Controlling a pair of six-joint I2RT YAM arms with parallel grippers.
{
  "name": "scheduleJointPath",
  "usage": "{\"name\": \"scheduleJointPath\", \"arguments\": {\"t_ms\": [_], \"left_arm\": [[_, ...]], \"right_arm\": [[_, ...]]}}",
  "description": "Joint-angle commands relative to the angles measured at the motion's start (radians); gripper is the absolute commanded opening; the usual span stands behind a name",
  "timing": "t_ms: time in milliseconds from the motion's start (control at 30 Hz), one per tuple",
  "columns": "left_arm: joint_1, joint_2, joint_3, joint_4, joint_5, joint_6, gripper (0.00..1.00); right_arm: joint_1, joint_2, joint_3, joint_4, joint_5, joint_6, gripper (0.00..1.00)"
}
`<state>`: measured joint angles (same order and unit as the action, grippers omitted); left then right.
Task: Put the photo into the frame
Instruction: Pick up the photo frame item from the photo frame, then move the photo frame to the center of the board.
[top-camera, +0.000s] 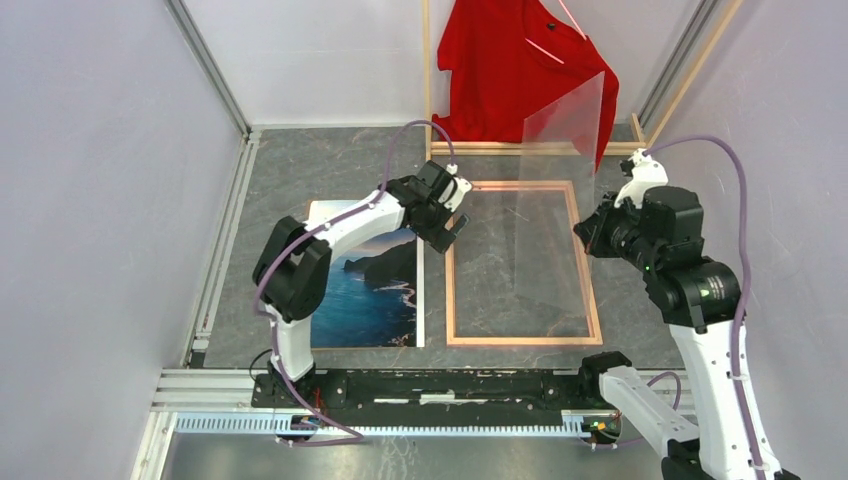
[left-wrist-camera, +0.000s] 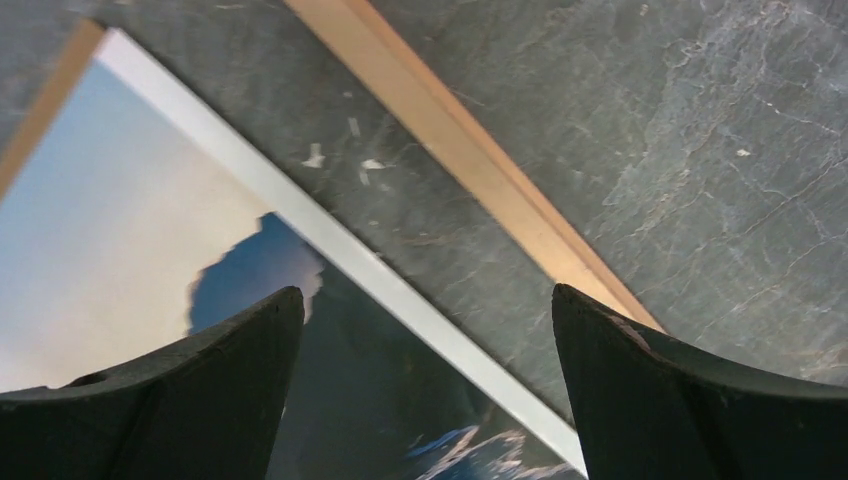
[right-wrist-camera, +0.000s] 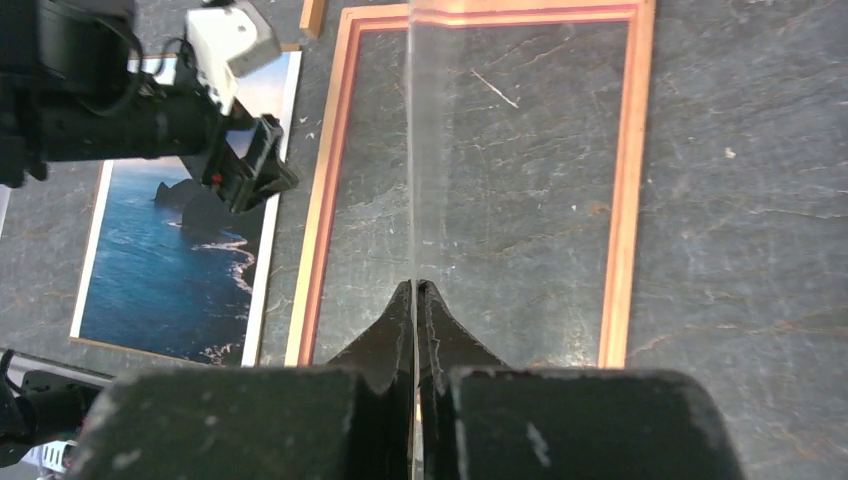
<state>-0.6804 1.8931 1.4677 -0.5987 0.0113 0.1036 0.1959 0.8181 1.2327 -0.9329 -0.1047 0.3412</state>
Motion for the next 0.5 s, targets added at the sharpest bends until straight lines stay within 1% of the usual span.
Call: {"name": "scheduleJointPath", "arguments": {"t_ms": [0, 100, 233, 400, 467], "left_arm": [[-0.041, 0.042, 0.051, 0.054, 0.007, -0.114, 1.00], [-0.051, 0.066, 0.038, 0.085, 0.010, -0.142, 0.97], [-0.070, 0.082, 0.021, 0.122, 0.001, -0.141, 0.93], [-0.081, 0.119, 0.020, 0.131, -0.008, -0.135, 0.82], [-0.087, 0.119, 0.001, 0.143, -0.043, -0.129, 0.78]], "right_arm": [[-0.004, 0.018, 0.085, -0.077, 0.058, -0.028, 0.00], [-0.003, 0.026, 0.079, -0.083, 0.067, -0.028, 0.00], [-0.003, 0.030, 0.075, -0.070, 0.057, -0.022, 0.00], [-0.003, 0.030, 0.060, -0.049, 0.038, -0.020, 0.00], [-0.004, 0.028, 0.057, -0.040, 0.041, -0.016, 0.00]]}}
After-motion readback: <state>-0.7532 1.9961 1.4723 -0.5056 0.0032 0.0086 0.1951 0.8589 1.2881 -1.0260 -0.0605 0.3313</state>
